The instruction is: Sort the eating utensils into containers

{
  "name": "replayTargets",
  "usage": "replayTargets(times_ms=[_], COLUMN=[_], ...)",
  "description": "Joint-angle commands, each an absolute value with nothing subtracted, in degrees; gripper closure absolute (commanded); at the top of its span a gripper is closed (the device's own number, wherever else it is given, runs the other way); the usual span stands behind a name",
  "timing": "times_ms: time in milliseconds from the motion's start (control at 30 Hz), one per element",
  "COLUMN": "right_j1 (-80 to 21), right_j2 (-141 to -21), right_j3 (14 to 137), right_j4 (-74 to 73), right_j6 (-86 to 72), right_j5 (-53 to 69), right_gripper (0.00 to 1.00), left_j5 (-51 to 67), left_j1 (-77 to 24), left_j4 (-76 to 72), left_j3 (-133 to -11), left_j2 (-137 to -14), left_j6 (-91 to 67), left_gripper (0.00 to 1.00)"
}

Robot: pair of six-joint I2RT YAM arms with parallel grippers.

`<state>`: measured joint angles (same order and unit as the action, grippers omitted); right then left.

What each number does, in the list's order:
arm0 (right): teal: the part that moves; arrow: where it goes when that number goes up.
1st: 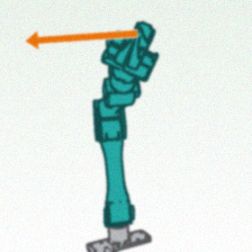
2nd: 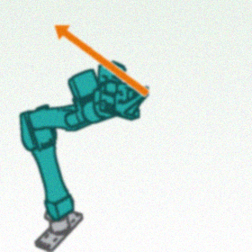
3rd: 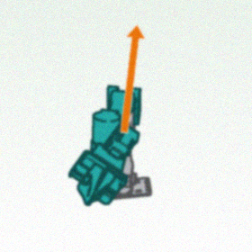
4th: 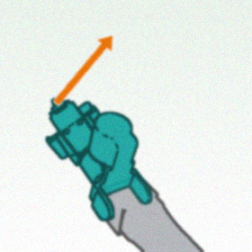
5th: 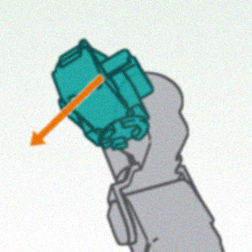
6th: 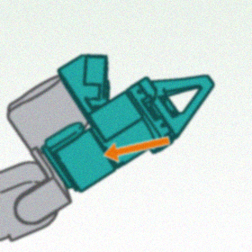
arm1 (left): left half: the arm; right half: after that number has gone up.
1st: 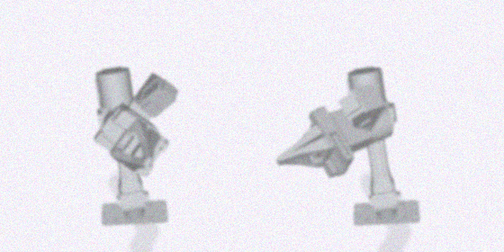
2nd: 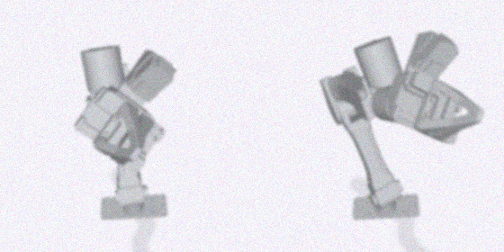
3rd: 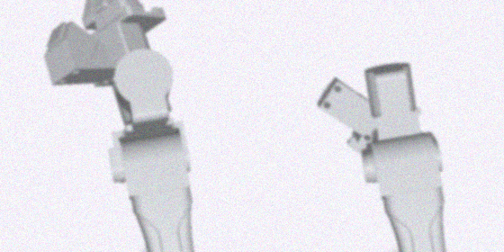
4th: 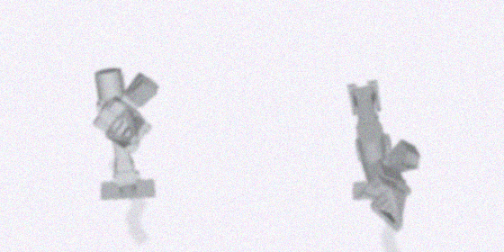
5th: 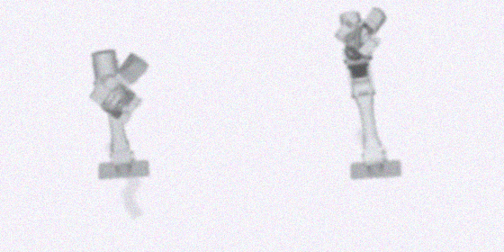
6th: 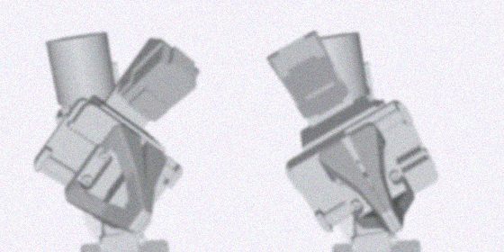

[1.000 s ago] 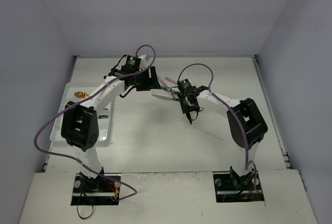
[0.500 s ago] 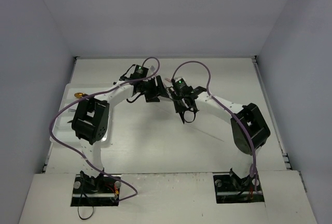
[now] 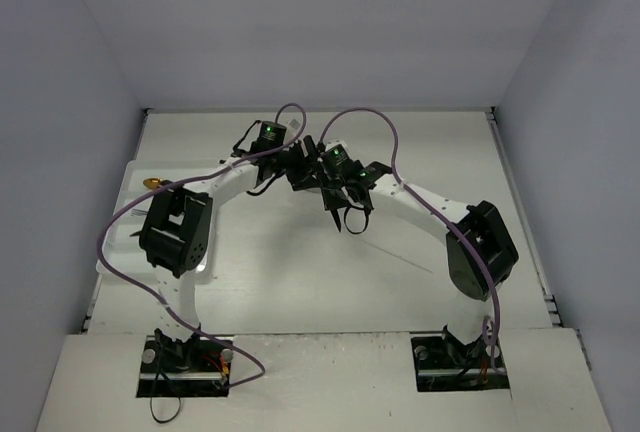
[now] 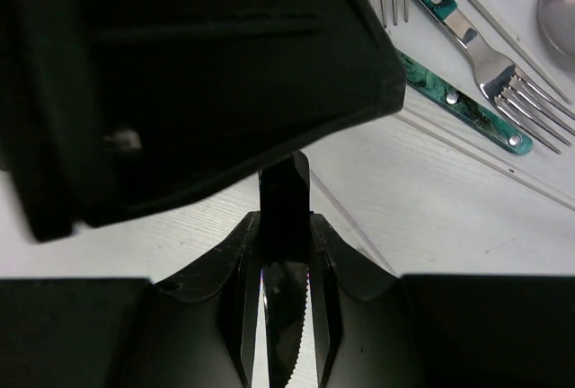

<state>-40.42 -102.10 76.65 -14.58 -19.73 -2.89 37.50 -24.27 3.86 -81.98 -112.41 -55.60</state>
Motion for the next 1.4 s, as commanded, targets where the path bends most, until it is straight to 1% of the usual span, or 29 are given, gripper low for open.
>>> replayTargets(times_ms=[0,67,200,267,300,400,433,467,567,633,667,700,800,900,1033,1133,1200,1300,1367], right_j1=[-41.1,-41.32,-41.56,-41.57,-41.57,-41.57,-41.57,-41.57,-41.57,-41.48,-41.4,-41.48,-41.32,-40.51,-38.62,-37.62,-36.76,-35.88,-35.6], right_j2=[-101.76,-101.96,-102.2,-102.23,-102.33,-102.47,-102.17,-101.79,-99.8,-97.49,-96.61,-95.95,-92.27,-89.99,-89.16,-89.12,-89.33,-89.73,-89.91], right_j3=[81.4,81.93,82.27,82.48,82.72,83.09,83.14,83.14,83.4,83.58,83.67,83.75,83.28,81.6,78.29,76.56,75.79,74.91,74.47], right_j4=[-12.83,-12.82,-12.74,-12.74,-12.74,-12.74,-12.74,-12.74,-12.74,-12.74,-12.66,-12.66,-12.5,-12.4,-12.43,-12.39,-12.4,-12.4,-12.41], right_j6=[-20.98,-21.13,-21.61,-21.59,-21.42,-21.12,-20.98,-20.92,-20.31,-19.34,-18.99,-18.74,-17.52,-16.4,-16.32,-16.79,-17.27,-17.66,-17.82], right_j5=[-3.53,-3.52,-3.93,-3.73,-3.34,-1.46,-1.16,-0.98,-1.05,-0.53,-0.53,-0.53,-0.68,-1.88,-2.07,-2.9,-3.34,-3.26,-2.86], right_gripper=[1.0,1.0,1.0,1.0,0.97,0.65,0.49,0.27,0.08,0.0,0.0,0.0,0.0,0.0,0.0,0.0,0.0,0.01,0.01], left_j5=[40.01,40.48,40.96,41.06,41.17,41.9,42.08,42.27,42.1,41.49,40.88,39.99,40.45,40.49,40.35,37.96,35.1,33.29,31.58], left_j1=[-24.52,-24.43,-24.36,-24.06,-23.86,-22.78,-22.28,-21.65,-19.39,-17.93,-16.72,-16.14,-13.76,-11.03,-10.32,-10.19,-9.83,-8.56,-8.14], left_j4=[-3.78,-4.85,-5.89,-6.06,-6.05,-4.79,-4.1,-3.29,4.72,13.56,16.98,23.22,33.81,41.81,53.33,60.0,62.33,69.1,71.11], left_j3=[-81.17,-81.02,-80.29,-79.68,-79.42,-78.81,-78.75,-78.75,-80.8,-83.14,-85.56,-86.81,-89.69,-89.17,-88.13,-85.17,-82.41,-78.5,-76.36], left_j2=[-111.09,-111.27,-110.79,-110.28,-110.08,-108.95,-108.45,-107.7,-105.34,-103.98,-102.51,-101.76,-98.73,-93.55,-85.19,-80.59,-76.87,-74.41,-73.82], left_j6=[-59.49,-59.91,-60.71,-60.92,-60.97,-59.48,-58.43,-56.93,-47.68,-36.29,-32.34,-24.73,-10.13,3.86,24.31,43.19,52.1,70.65,77.72], left_gripper=[0.46,0.53,0.86,1.0,1.0,1.0,1.0,1.0,1.0,1.0,1.0,1.0,1.0,1.0,1.0,1.0,1.0,1.0,1.0])
